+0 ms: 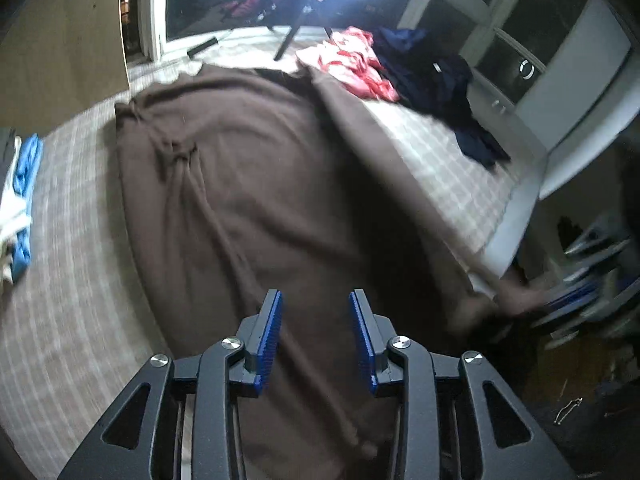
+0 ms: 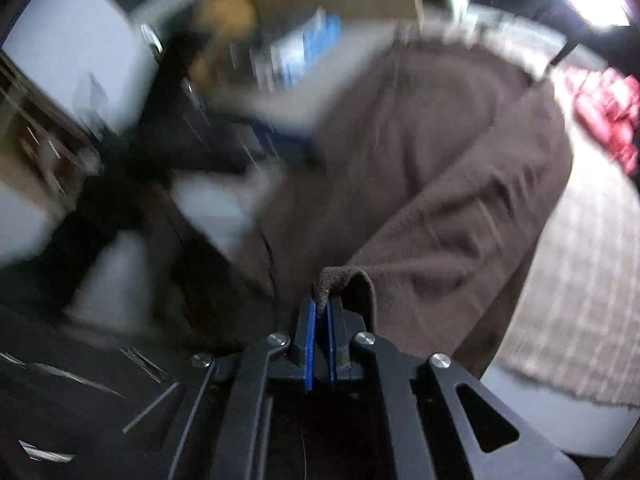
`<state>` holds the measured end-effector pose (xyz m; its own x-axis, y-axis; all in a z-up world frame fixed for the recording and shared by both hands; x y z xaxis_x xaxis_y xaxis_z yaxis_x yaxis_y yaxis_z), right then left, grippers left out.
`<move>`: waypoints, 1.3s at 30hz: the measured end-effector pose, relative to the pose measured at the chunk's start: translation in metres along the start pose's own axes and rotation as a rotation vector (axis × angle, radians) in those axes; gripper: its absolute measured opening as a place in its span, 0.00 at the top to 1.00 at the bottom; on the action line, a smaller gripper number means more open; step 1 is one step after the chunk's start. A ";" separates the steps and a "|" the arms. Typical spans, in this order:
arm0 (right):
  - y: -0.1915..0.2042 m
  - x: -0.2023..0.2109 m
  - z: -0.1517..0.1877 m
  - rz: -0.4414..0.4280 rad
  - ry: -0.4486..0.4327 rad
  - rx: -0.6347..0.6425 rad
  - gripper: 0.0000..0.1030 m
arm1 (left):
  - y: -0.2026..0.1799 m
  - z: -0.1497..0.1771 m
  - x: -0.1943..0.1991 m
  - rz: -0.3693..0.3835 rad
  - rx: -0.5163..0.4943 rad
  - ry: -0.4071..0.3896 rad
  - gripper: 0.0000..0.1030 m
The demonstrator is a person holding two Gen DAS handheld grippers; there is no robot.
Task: Fold clothes
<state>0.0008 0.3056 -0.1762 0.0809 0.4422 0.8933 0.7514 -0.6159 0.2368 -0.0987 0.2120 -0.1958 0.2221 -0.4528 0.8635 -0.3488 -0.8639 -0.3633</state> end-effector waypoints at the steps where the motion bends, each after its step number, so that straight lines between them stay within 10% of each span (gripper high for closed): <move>1: 0.002 -0.013 0.005 0.025 0.038 0.010 0.95 | 0.001 0.007 -0.002 0.008 -0.003 0.011 0.66; 6: -0.011 -0.041 0.026 0.045 0.123 -0.101 0.88 | -0.005 0.023 -0.021 0.034 -0.028 0.056 0.66; 14: -0.041 0.066 0.053 -0.028 -0.115 -0.262 0.61 | -0.053 0.041 -0.038 0.080 -0.171 0.106 0.66; 22: -0.118 0.074 0.047 0.188 -0.091 -0.270 0.61 | -0.088 0.058 -0.070 0.101 -0.208 0.176 0.66; 39: -0.337 -0.030 -0.167 0.265 0.082 -0.236 0.61 | -0.070 0.081 -0.091 -0.020 0.181 0.134 0.66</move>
<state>-0.3640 0.3905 -0.2192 0.1930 0.1991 0.9608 0.5388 -0.8399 0.0658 -0.0204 0.2956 -0.2777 0.1004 -0.4119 0.9057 -0.1737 -0.9035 -0.3917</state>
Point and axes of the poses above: each gripper's, at about its wrist camera, not at the fingertips, and x roughly against the way its jaws point, y to its left, z to its underside, the point moved 4 cm from there along -x, roughly the way its jaws point, and after that the axes turned 14 degrees about x, right-handed, at the moved point
